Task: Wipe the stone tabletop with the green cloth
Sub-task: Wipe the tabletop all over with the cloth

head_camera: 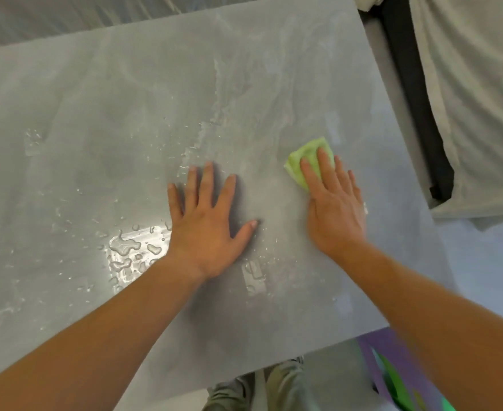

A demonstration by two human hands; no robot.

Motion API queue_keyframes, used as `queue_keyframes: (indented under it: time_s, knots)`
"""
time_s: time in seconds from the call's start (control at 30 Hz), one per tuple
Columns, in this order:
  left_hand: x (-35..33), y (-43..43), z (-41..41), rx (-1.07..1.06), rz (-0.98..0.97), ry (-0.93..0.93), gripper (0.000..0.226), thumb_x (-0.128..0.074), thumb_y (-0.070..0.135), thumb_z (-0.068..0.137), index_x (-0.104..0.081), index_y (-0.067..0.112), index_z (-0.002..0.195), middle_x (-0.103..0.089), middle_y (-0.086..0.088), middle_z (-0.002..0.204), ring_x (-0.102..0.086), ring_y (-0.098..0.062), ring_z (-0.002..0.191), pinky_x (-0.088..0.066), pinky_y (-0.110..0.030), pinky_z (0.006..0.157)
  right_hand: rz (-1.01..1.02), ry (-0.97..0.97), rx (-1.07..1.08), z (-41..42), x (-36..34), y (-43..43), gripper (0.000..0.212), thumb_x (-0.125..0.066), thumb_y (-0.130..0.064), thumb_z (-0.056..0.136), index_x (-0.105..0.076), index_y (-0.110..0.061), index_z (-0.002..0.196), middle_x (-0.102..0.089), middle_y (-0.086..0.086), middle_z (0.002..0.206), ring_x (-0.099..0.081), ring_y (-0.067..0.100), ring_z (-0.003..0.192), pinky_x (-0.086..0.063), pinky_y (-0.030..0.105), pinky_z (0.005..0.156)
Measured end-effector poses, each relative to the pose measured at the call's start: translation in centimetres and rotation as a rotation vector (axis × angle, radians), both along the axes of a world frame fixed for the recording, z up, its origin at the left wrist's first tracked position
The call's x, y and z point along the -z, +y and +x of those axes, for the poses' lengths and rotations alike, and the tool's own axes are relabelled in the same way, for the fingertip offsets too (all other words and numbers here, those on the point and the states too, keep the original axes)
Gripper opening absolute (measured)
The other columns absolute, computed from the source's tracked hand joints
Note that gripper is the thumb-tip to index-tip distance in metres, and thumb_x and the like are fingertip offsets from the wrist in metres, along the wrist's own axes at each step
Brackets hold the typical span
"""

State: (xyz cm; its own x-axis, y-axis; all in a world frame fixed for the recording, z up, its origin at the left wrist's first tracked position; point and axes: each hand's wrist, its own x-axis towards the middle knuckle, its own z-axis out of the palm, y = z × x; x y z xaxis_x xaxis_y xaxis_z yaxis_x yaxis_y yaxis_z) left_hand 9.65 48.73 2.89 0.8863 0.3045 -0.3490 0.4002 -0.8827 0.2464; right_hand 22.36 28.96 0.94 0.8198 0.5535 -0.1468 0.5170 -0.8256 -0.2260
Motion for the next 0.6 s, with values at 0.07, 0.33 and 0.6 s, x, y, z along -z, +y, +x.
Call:
queue_keyframes:
  time_s: [0.07, 0.33, 0.6]
  knots:
    - [0.7, -1.3, -0.4, 0.019, 0.027, 0.017, 0.084, -0.022, 0.076, 0.091, 0.001, 0.031, 0.158, 0.021, -0.008, 0.164, 0.026, -0.03, 0.149, 0.01, -0.062, 0.117, -0.002, 0.004, -0.177, -3.0, 0.0, -1.9, 0.073, -0.04, -0.009, 0.089, -0.023, -0.033, 0.155, -0.005, -0.002, 0.167, -0.007, 0.029, 0.153, -0.011, 0.048, 0.123]
    - [2.5, -1.9, -1.0, 0.032, 0.12, 0.01, 0.083, -0.015, 0.076, 0.091, 0.011, 0.031, 0.157, 0.028, -0.007, 0.163, 0.03, -0.03, 0.147, 0.011, -0.063, 0.116, -0.023, 0.013, 0.129, 4.8, 0.0, -4.3, 0.073, -0.038, -0.006, 0.091, -0.019, -0.036, 0.155, -0.007, -0.001, 0.167, -0.007, 0.028, 0.153, -0.005, 0.046, 0.124]
    - [2.7, -2.0, -1.1, 0.021, 0.134, -0.001, 0.085, -0.017, 0.077, 0.09, 0.006, 0.032, 0.158, 0.024, -0.005, 0.164, 0.028, -0.027, 0.148, 0.01, -0.062, 0.117, -0.047, 0.028, -0.197, 1.6, 0.0, -10.4, 0.072, -0.045, -0.005, 0.09, -0.026, -0.034, 0.154, -0.013, 0.001, 0.166, -0.013, 0.032, 0.152, -0.013, 0.051, 0.122]
